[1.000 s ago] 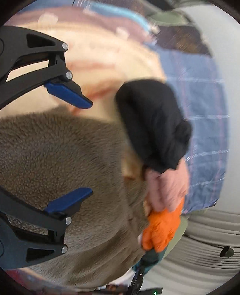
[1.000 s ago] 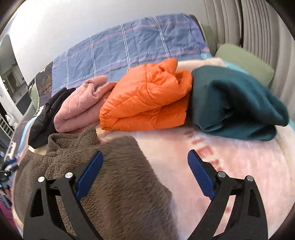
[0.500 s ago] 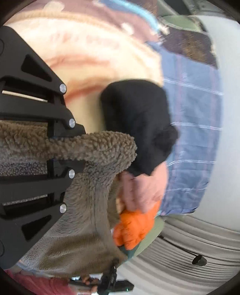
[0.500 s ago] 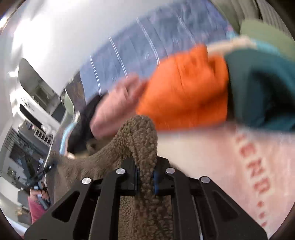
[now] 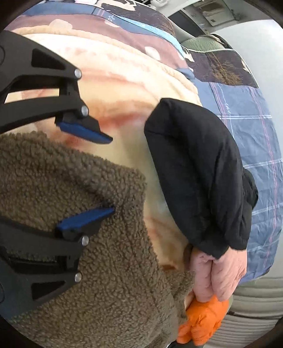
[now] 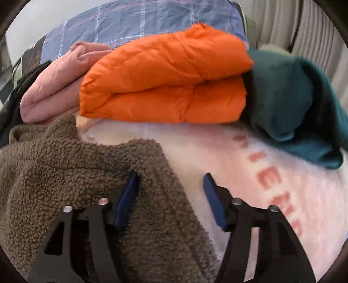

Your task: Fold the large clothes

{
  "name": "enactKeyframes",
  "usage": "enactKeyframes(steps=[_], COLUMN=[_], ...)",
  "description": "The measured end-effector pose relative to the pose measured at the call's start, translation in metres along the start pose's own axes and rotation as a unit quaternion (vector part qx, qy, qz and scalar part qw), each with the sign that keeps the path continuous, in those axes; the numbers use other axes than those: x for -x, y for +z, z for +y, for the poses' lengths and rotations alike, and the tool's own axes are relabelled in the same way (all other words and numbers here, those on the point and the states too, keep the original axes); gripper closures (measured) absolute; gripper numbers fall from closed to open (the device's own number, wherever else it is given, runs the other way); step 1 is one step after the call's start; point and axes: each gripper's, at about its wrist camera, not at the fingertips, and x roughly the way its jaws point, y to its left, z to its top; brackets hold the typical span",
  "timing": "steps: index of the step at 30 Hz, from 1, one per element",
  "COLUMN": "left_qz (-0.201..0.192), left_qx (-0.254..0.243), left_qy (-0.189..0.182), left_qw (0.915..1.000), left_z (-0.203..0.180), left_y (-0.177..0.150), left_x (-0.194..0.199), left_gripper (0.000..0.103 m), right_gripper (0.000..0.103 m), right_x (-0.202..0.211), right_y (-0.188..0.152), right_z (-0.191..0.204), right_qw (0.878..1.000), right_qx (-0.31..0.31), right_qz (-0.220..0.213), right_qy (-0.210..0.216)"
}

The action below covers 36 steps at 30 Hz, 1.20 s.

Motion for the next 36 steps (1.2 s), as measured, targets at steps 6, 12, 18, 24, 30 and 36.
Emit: enactKeyframes(steps=[6, 12, 18, 24, 30, 36], left_qz=[-0.024, -0.113, -0.032, -0.012, -0.006, -0.032], left_qx=[0.017, 0.050, -0.034, 0.001, -0.004, 0.056], left_qy=[-0.011, -0.128, -0.125, -0.115, -0.113, -0.147], left_qw=[0.9995, 0.9841, 0.9910, 0.9933, 0.9935, 0.9870], left_z=[0.004, -0.013, -0.097, -0.099, -0.101, -0.074], left_y=[0.012, 0.037, 0.007, -0.020, -0.019, -0.019], left_x=[0.050, 0.137, 0.090, 0.059, 0.054, 0.101], left_gripper=[0.056, 0.077, 0.060, 0.059, 0.059, 0.060], right_gripper=[0.036, 0.036, 0.035, 0.033, 0.032, 0.032], right_x=[0.062, 0.154, 0.096, 0.061, 0.056, 0.095], right_y=[-0.006, 0.000, -0.021, -0.046, -0.046, -0.060], right_z=[0.001, 0.039, 0.102, 0.115, 0.110, 0.086], right_qw=[0.998, 0.985, 0.990, 0.994, 0.994, 0.992], right_qx=[0.008, 0.001, 0.065, 0.076, 0.074, -0.012], right_qz=[-0.052, -0.158, -0.063, -0.049, -0.048, -0.061], right_qy=[-0.027, 0.062, 0.110, 0.063, 0.067, 0.111])
